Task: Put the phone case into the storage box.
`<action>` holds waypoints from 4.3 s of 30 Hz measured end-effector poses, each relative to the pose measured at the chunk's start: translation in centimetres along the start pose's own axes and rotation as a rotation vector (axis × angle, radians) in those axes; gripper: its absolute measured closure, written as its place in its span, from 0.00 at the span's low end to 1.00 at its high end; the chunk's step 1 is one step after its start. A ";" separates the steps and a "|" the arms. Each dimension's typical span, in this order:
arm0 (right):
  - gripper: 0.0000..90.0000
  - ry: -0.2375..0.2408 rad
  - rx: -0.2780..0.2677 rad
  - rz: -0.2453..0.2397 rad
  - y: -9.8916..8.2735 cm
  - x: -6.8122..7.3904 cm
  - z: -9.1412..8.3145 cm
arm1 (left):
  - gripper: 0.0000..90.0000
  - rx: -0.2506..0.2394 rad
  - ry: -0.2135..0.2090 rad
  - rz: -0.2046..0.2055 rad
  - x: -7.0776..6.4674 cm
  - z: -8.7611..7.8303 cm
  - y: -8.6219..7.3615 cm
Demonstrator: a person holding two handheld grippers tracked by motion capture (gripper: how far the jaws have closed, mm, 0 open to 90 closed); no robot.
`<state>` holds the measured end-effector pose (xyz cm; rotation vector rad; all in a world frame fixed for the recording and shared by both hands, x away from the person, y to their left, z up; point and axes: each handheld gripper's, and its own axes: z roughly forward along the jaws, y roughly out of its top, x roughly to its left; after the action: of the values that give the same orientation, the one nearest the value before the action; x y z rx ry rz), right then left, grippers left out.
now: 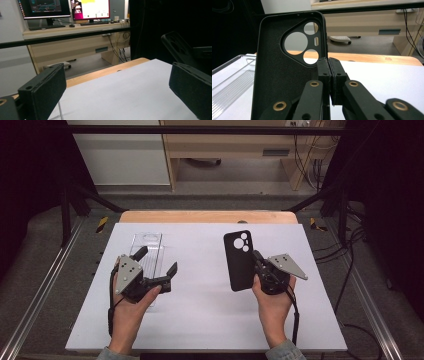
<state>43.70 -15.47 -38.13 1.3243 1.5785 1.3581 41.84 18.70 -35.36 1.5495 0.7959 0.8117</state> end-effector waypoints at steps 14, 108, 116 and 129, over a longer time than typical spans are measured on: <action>0.98 -0.016 -0.010 -0.061 -0.4 1.6 0.1 | 0.01 0.015 -0.015 -0.017 -1.2 0.6 -0.2; 0.98 0.035 -0.056 -0.138 -2.6 6.6 -0.3 | 0.09 0.136 -0.093 -0.076 -4.8 4.4 0.3; 0.98 0.036 -0.060 -0.145 -2.7 6.8 -0.3 | 0.20 0.191 -0.070 -0.100 -5.0 5.1 0.1; 0.98 0.038 -0.065 -0.154 -2.8 7.0 -0.4 | 0.49 0.223 -0.053 -0.117 -5.6 5.4 0.1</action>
<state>40.70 -8.73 -39.80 1.1202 1.6131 1.3345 43.47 11.12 -36.20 1.6959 0.9540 0.6093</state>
